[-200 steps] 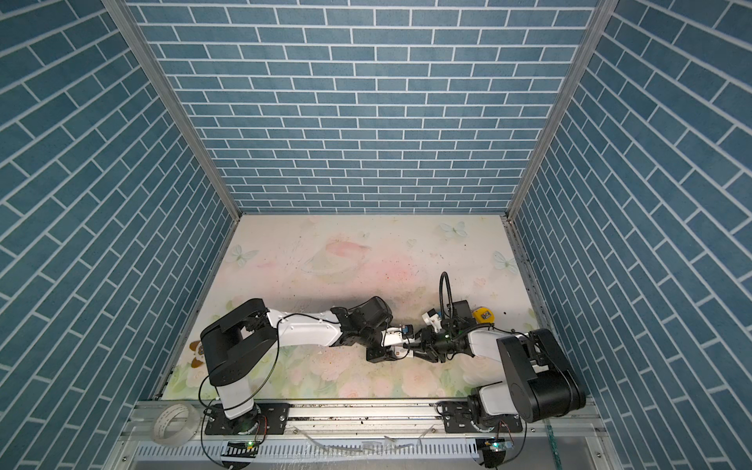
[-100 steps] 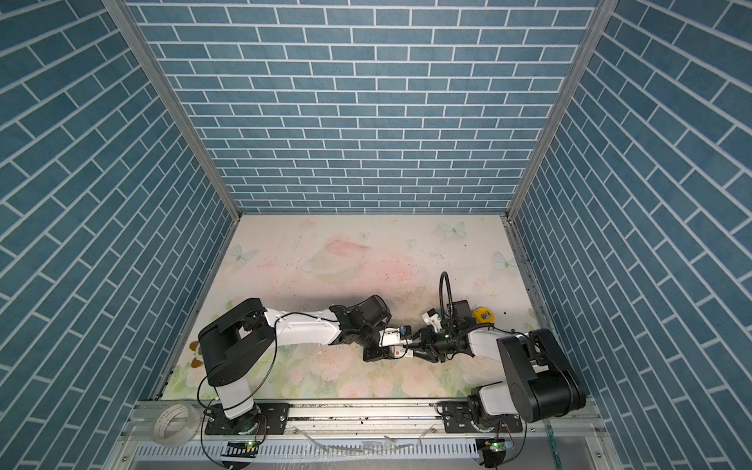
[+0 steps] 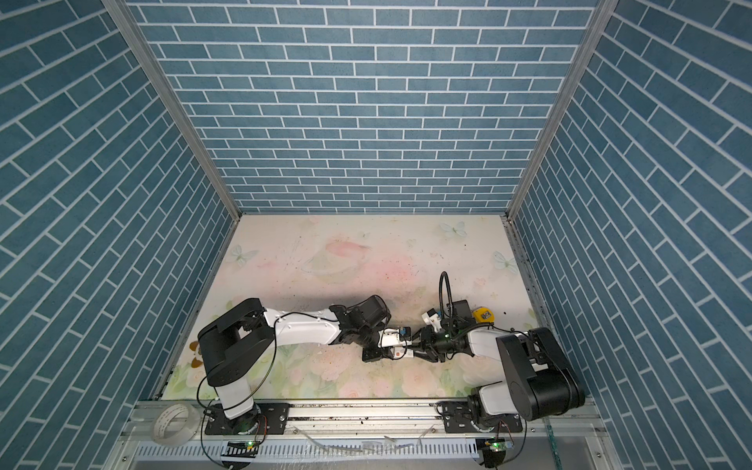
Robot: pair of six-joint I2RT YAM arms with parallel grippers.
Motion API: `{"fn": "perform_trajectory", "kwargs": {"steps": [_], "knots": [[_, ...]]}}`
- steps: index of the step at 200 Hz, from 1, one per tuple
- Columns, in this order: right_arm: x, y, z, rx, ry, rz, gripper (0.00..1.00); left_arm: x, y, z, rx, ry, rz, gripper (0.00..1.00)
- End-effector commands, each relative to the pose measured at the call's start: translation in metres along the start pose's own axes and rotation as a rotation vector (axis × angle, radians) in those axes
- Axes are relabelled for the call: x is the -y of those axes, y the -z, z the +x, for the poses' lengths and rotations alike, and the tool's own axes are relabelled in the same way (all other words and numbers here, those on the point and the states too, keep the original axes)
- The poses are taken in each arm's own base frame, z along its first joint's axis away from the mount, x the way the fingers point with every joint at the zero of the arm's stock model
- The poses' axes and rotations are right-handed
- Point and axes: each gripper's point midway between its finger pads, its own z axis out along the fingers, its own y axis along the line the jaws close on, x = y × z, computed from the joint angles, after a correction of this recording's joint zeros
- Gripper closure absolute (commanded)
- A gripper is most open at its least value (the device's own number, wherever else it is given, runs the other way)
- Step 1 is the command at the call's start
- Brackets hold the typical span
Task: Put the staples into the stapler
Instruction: 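Hold the sleeve with the right gripper while the left pulls the tray out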
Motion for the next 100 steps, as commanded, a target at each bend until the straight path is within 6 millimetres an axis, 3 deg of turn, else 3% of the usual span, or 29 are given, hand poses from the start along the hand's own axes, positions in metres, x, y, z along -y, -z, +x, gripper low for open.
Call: {"fn": "perform_trajectory", "kwargs": {"steps": [1,100], "knots": [[0.012,-0.002,-0.002,0.008,-0.018,0.059,0.56,0.01,0.0,0.026,-0.097,0.024,0.035,0.73],[0.017,0.0,-0.004,0.022,-0.012,0.096,0.56,0.014,0.009,0.047,-0.153,0.004,0.006,0.73]]}}
